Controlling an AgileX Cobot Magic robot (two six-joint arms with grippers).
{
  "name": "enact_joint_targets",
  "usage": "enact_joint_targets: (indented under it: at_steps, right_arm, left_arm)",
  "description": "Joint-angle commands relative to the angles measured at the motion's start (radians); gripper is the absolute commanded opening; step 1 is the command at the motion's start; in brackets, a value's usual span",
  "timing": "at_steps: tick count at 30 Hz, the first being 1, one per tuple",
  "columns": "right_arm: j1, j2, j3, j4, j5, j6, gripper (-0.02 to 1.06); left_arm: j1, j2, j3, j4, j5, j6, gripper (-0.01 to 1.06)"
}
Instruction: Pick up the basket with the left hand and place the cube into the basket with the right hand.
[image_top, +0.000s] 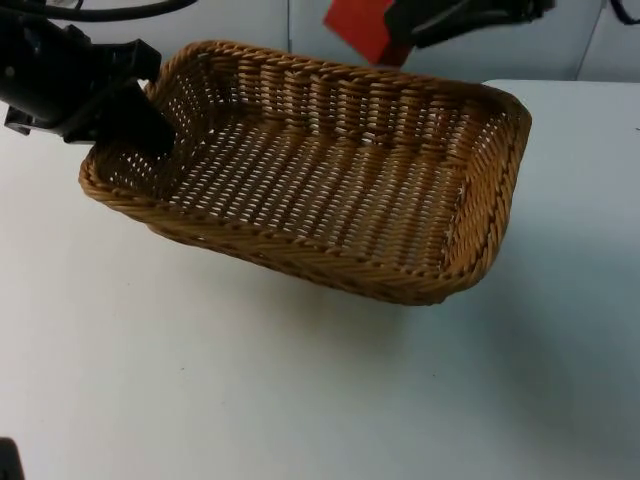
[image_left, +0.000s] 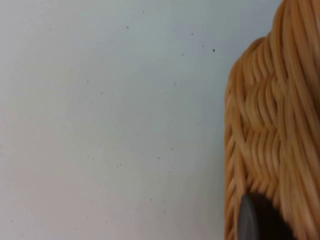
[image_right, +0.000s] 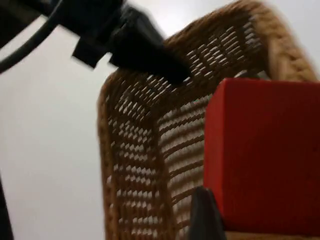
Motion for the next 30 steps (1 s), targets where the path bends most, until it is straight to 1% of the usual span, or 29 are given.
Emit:
enact_joint_targets:
  at_steps: [1, 3, 4, 5, 7, 8, 9, 10, 11, 12, 13, 14, 18, 19, 20, 21, 22, 23, 25, 26, 27, 28, 29, 30]
  right_arm:
    - [0.084, 0.003, -0.007, -0.108, -0.010, 0.066, 0.00]
    - [0.157, 0.015, -0.007, -0.191, -0.072, 0.108, 0.00]
    - [0.157, 0.015, -0.007, -0.191, -0.072, 0.108, 0.00]
    - [0.179, 0.021, -0.007, -0.233, -0.119, 0.139, 0.00]
    - [0.213, 0.034, -0.007, -0.327, -0.217, 0.272, 0.00]
    - [0.217, 0.039, -0.007, -0.376, -0.255, 0.314, 0.00]
    - [0.217, 0.039, -0.007, -0.376, -0.255, 0.314, 0.00]
    - [0.217, 0.044, -0.007, -0.420, -0.271, 0.356, 0.01]
    - [0.217, 0.047, -0.007, -0.448, -0.275, 0.386, 0.05]
    - [0.212, 0.047, -0.007, -0.474, -0.277, 0.406, 0.13]
    - [0.212, 0.047, -0.007, -0.476, -0.273, 0.406, 0.21]
    - [0.212, 0.047, -0.007, -0.476, -0.273, 0.406, 0.21]
    - [0.212, 0.047, -0.007, -0.467, -0.273, 0.400, 0.64]
    - [0.212, 0.047, -0.007, -0.452, -0.268, 0.379, 0.74]
    - [0.212, 0.047, -0.007, -0.452, -0.268, 0.379, 0.74]
    - [0.212, 0.047, -0.007, -0.431, -0.262, 0.357, 0.81]
    - [0.212, 0.047, -0.007, -0.408, -0.257, 0.325, 0.86]
    - [0.212, 0.040, -0.007, -0.400, -0.257, 0.313, 0.88]
    - [0.212, 0.031, -0.015, -0.398, -0.257, 0.313, 0.87]
    - [0.212, 0.023, -0.032, -0.401, -0.239, 0.313, 0.85]
    - [0.211, 0.016, -0.058, -0.401, -0.213, 0.313, 0.76]
    - [0.207, 0.000, -0.112, -0.414, -0.170, 0.313, 0.52]
    - [0.207, 0.000, -0.112, -0.414, -0.170, 0.313, 0.52]
    - [0.202, -0.012, -0.146, -0.426, -0.139, 0.315, 0.33]
  left_arm:
    - [0.003, -0.009, 0.000, -0.041, 0.030, -0.011, 0.00]
    - [0.003, -0.009, 0.000, -0.046, 0.030, -0.011, 0.00]
    - [0.003, -0.009, 0.000, -0.046, 0.030, -0.011, 0.00]
    - [0.003, -0.009, 0.000, -0.051, 0.030, -0.011, 0.00]
    - [0.003, -0.009, 0.000, -0.055, 0.030, -0.011, 0.00]
    - [0.003, -0.009, 0.000, -0.056, 0.032, -0.011, 0.00]
    - [0.003, -0.009, 0.000, -0.056, 0.032, -0.011, 0.00]
    - [0.003, -0.009, 0.000, -0.056, 0.037, -0.011, 0.00]
    - [0.003, -0.009, 0.000, -0.056, 0.040, -0.011, 0.00]
    - [0.003, -0.009, 0.000, -0.056, 0.042, -0.011, 0.00]
    - [0.003, -0.009, 0.000, -0.056, 0.044, -0.011, 0.00]
    - [0.003, -0.009, 0.000, -0.056, 0.044, -0.011, 0.00]
    - [0.003, -0.009, 0.000, -0.056, 0.058, -0.011, 0.00]
    - [0.003, -0.009, 0.000, -0.056, 0.058, -0.011, 0.00]
    - [0.003, -0.009, 0.000, -0.056, 0.058, -0.011, 0.00]
    - [0.003, -0.009, 0.000, -0.056, 0.058, -0.011, 0.00]
    - [0.003, -0.009, 0.000, -0.056, 0.058, -0.011, 0.00]
    - [0.003, -0.009, 0.000, -0.056, 0.058, -0.011, 0.00]
    - [0.003, -0.009, 0.000, -0.056, 0.058, -0.011, 0.00]
    - [0.003, -0.009, 0.000, -0.056, 0.058, -0.011, 0.00]
    - [0.003, -0.009, 0.000, -0.056, 0.058, -0.011, 0.00]
    - [0.003, -0.009, 0.000, -0.056, 0.058, -0.011, 0.00]
    - [0.003, -0.009, 0.000, -0.056, 0.058, -0.011, 0.00]
    - [0.003, -0.009, 0.000, -0.058, 0.059, -0.011, 0.00]
